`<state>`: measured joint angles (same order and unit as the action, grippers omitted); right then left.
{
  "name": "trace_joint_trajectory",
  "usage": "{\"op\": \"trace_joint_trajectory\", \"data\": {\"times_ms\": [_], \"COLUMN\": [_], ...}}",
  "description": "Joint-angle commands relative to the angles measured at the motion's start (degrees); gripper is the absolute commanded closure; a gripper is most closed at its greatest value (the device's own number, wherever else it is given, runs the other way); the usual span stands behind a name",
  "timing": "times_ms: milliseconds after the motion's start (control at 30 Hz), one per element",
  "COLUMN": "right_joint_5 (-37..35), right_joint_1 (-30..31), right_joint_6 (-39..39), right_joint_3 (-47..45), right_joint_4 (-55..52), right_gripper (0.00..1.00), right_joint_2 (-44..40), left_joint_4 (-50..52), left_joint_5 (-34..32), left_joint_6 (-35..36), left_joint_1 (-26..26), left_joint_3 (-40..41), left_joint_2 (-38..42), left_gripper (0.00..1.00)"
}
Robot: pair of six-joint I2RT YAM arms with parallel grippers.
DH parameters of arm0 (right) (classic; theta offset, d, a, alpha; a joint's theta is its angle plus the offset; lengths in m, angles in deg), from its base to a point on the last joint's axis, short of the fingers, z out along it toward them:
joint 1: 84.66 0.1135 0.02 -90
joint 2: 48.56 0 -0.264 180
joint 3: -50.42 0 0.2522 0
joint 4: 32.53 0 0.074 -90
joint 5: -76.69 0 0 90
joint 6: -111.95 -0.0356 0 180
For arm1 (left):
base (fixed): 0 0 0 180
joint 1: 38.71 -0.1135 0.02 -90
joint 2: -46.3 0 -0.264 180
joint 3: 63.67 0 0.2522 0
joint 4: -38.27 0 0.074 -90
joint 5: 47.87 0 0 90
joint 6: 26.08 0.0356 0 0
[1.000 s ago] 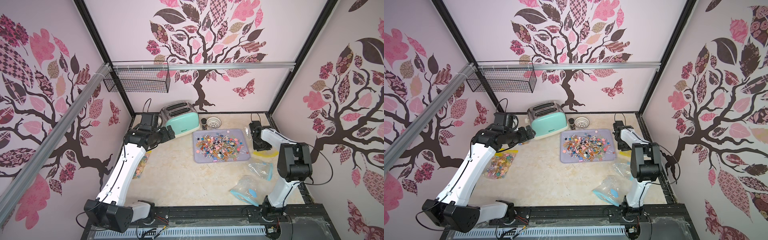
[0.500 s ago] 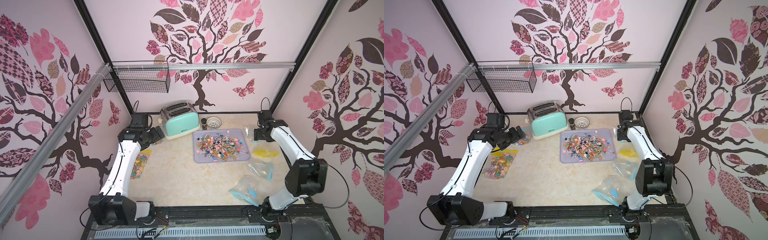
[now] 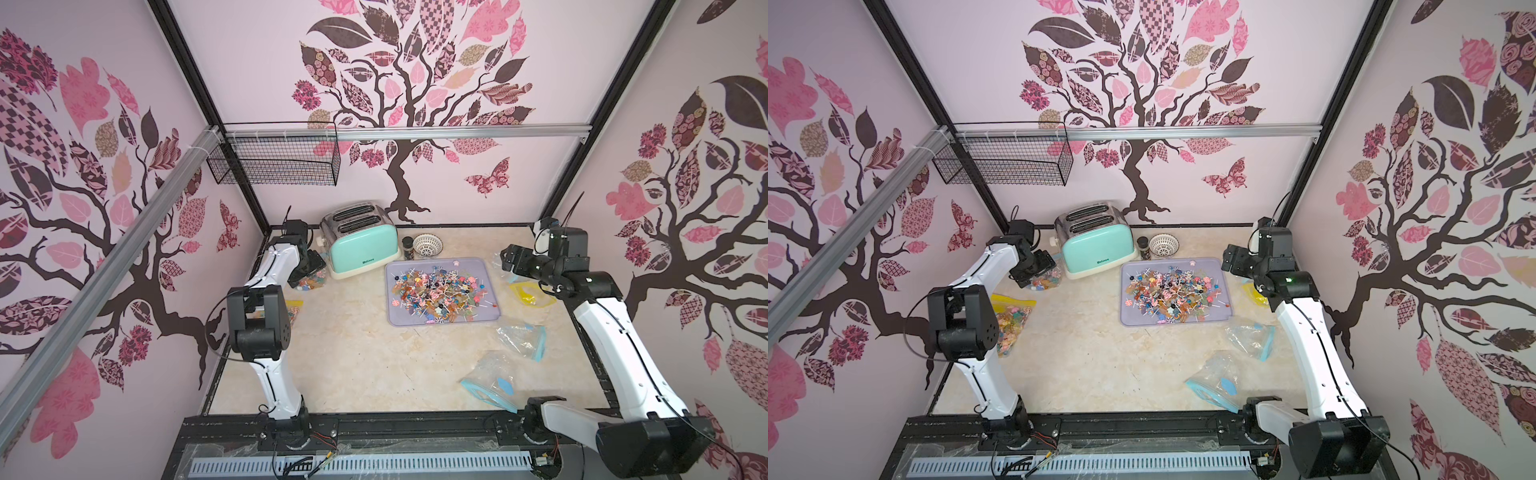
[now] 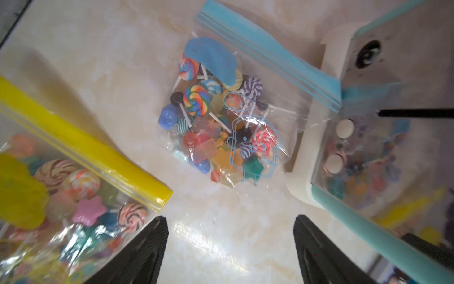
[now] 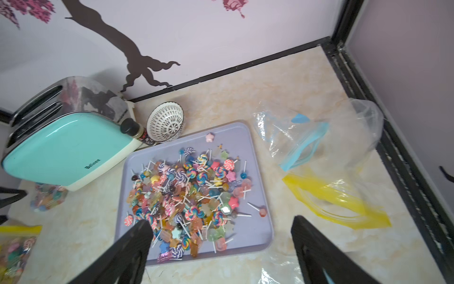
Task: Pour candies out of the ziploc bag
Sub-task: Place the ziploc bag at the center of the board, then move the ziploc bag to the center of the board.
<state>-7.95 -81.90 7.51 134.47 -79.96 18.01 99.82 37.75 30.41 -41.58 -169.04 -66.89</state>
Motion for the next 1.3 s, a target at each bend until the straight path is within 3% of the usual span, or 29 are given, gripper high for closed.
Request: {"op": "trace_joint_trajectory", "data": {"times_ms": [0, 200, 300, 667, 733, 1000, 1267], "right_joint_5": [5.0, 6.2, 5.9, 5.9, 6.0, 7.1, 7.7], "right_joint_1": [0.4, 0.7, 0.7, 0.7, 0.8, 1.2, 3.0], "right_joint_6": [-1.6, -1.5, -1.5, -1.6, -1.6, -1.7, -1.8], "right_joint_3": [-0.9, -0.8, -0.9, -0.7, -0.7, -0.7, -1.1], "right_joint_4": [2.1, 2.6, 2.7, 2.8, 2.7, 2.6, 2.0], "right_gripper": [0.08, 0.11, 0.12, 0.13, 0.13, 0.13, 0.12], "right_joint_2": [-0.1, 1.7, 2.2, 2.9, 2.8, 2.2, 1.6], "left_joint_4": [-2.3, -1.4, -1.7, -0.2, 0.0, 3.5, 8.4], "left_joint_5": [-1.4, -1.4, -1.9, -2.5, -2.6, -0.6, -0.5], "left_joint_6": [2.3, 3.4, 3.3, 2.0, 1.7, 0.6, 2.1], "left_joint_1": [0.0, 0.0, 0.0, 0.0, 0.0, 1.3, 12.5], "left_joint_3": [-3.6, -5.6, -5.2, -4.2, -3.6, 1.6, 13.5], "left_joint_2": [-4.0, -9.1, -10.0, -10.9, -10.0, -1.5, 13.1], "left_gripper": [0.15, 0.17, 0.24, 0.88, 0.96, 1.0, 1.0]}}
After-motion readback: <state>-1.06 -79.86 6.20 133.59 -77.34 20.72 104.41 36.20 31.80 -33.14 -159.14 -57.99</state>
